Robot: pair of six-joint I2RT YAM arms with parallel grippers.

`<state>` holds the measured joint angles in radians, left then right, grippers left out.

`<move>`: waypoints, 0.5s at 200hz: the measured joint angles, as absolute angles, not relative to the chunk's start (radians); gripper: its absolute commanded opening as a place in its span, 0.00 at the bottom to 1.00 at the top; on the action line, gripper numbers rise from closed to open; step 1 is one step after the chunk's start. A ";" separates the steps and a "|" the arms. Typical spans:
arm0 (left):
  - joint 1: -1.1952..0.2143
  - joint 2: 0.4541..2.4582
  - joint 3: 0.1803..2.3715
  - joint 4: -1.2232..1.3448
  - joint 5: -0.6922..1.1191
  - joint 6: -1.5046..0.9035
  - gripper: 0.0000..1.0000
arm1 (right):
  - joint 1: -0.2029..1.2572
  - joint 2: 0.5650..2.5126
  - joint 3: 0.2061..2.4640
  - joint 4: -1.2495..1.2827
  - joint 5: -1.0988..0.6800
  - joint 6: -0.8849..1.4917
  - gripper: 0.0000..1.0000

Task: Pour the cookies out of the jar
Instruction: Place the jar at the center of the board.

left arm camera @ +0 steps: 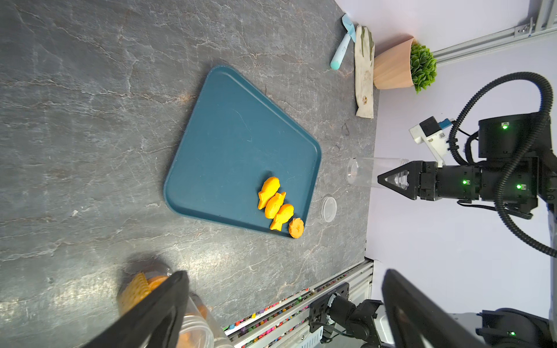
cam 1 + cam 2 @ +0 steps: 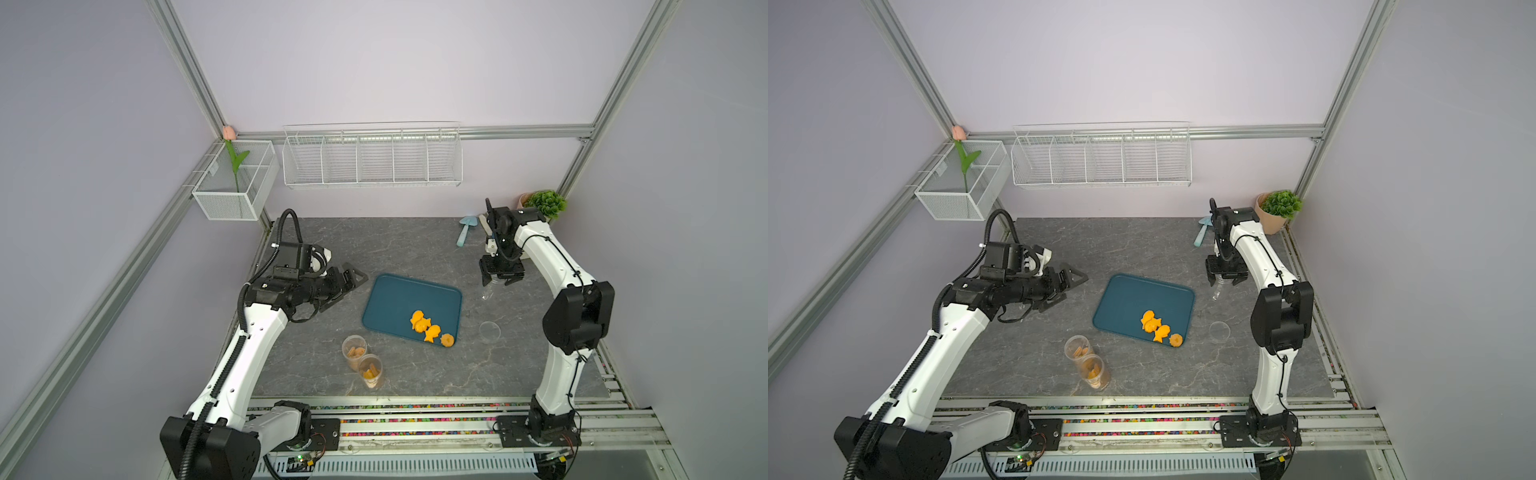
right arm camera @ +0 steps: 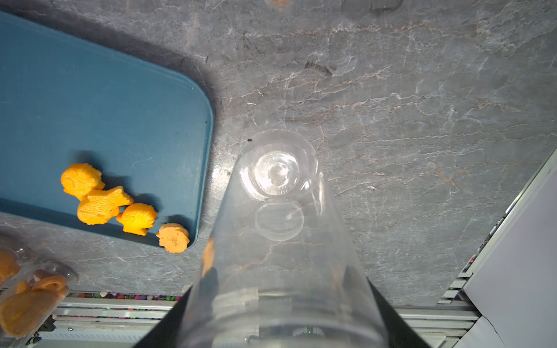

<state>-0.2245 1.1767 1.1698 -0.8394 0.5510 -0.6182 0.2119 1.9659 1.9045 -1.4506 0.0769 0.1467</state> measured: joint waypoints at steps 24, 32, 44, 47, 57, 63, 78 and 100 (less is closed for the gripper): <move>-0.224 1.176 1.170 -0.839 0.550 -0.614 1.00 | 0.212 1.977 1.905 -1.450 0.083 0.144 0.67; -0.224 1.176 1.170 -0.840 0.550 -0.611 1.00 | 0.212 1.983 1.905 -1.450 0.083 0.143 0.67; -0.224 1.176 1.170 -0.840 0.548 -0.607 1.00 | 0.212 1.993 1.905 -1.450 0.086 0.141 0.67; -0.224 1.176 1.170 -0.840 0.547 -0.606 1.00 | 0.212 1.995 1.905 -1.450 0.087 0.141 0.67; -0.224 1.176 1.169 -0.839 0.546 -0.604 1.00 | 0.212 1.998 1.904 -1.450 0.090 0.141 0.67; -0.224 1.176 1.169 -0.839 0.546 -0.604 1.00 | 0.212 1.998 1.904 -1.451 0.090 0.141 0.67; -0.224 1.176 1.169 -0.839 0.546 -0.604 1.00 | 0.212 1.997 1.904 -1.451 0.094 0.141 0.67; -0.224 1.176 1.168 -0.839 0.547 -0.603 1.00 | 0.212 1.997 1.902 -1.451 0.104 0.138 0.67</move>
<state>-0.2245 1.1763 1.1683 -0.8391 0.5468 -0.6033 0.2119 1.9972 1.9018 -1.4506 0.1036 0.1379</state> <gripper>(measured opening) 0.995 0.673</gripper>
